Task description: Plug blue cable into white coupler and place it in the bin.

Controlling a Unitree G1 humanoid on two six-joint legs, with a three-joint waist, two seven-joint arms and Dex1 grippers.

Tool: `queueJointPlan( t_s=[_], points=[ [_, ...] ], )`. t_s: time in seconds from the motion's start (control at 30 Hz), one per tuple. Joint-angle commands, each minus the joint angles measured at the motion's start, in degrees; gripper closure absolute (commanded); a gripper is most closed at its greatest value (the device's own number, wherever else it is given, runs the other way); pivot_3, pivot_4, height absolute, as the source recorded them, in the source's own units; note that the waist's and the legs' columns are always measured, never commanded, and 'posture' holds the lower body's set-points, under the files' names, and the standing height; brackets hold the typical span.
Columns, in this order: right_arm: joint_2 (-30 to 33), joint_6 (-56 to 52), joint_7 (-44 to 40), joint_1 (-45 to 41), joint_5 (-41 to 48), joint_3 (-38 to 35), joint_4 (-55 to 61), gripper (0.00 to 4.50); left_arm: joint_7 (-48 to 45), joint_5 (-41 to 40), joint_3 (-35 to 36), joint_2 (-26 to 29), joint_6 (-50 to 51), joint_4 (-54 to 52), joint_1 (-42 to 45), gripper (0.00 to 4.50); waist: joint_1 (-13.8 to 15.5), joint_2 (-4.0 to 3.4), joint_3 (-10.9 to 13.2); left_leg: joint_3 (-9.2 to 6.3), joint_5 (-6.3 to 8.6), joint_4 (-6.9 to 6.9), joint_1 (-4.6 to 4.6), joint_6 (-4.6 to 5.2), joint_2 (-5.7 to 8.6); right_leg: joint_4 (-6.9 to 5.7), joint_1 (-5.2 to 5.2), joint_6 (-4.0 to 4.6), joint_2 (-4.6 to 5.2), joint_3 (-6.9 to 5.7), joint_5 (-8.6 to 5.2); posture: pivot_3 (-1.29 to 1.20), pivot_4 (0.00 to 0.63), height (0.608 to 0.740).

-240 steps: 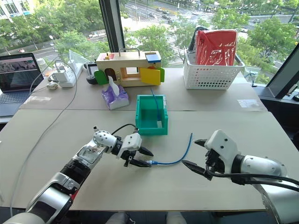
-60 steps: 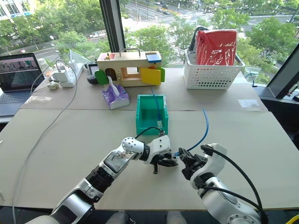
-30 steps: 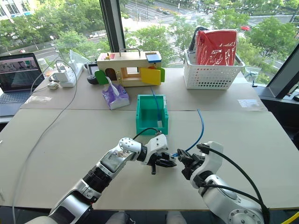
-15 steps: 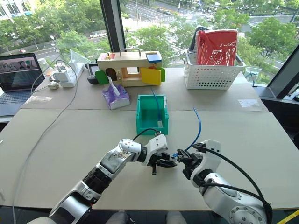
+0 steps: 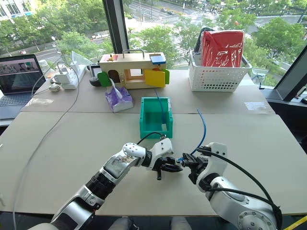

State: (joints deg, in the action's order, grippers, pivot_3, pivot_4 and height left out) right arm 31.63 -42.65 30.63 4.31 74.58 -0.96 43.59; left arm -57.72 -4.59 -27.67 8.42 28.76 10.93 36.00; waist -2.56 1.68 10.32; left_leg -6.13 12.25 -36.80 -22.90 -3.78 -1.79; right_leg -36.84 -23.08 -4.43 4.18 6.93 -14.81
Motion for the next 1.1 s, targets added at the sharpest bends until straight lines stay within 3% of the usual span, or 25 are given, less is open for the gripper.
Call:
queueJointPlan(
  t_s=[0.03, 0.53, 1.1],
  points=[
    [0.6, -1.0, 0.6, 0.0, 1.3, -0.5, 1.8, 4.5, 0.1, -1.3, 0.5, -1.5, -1.5, -1.9, 0.8, 3.83, 0.0, 0.0, 0.0, 0.0, 0.0, 0.0, 0.0, 0.0, 0.0, 0.0, 0.0, 0.0, 0.0, 0.0, 0.0, 0.0, 0.15, 0.74],
    [-6.8, 7.1, 2.8, 0.5, 10.0, -3.7, 2.7, 4.5, -0.1, -1.1, 0.4, -1.3, -1.7, -2.0, 0.7, 3.83, -0.1, 0.0, 0.0, 0.0, 0.0, 0.0, 0.0, 0.0, -0.01, 0.0, -0.01, 0.0, 0.0, 0.0, 0.0, 0.0, 0.15, 0.74],
    [-2.5, 7.3, 3.4, 4.4, 8.9, -3.2, 4.2, 4.5, -1.1, -1.1, 0.5, -1.0, -1.5, -1.5, 0.9, 3.83, 0.0, 0.0, 0.0, 0.0, 0.0, 0.0, -0.01, 0.0, 0.0, 0.01, -0.01, -0.01, -0.01, 0.0, -0.01, 0.0, 0.15, 0.74]
  ],
)
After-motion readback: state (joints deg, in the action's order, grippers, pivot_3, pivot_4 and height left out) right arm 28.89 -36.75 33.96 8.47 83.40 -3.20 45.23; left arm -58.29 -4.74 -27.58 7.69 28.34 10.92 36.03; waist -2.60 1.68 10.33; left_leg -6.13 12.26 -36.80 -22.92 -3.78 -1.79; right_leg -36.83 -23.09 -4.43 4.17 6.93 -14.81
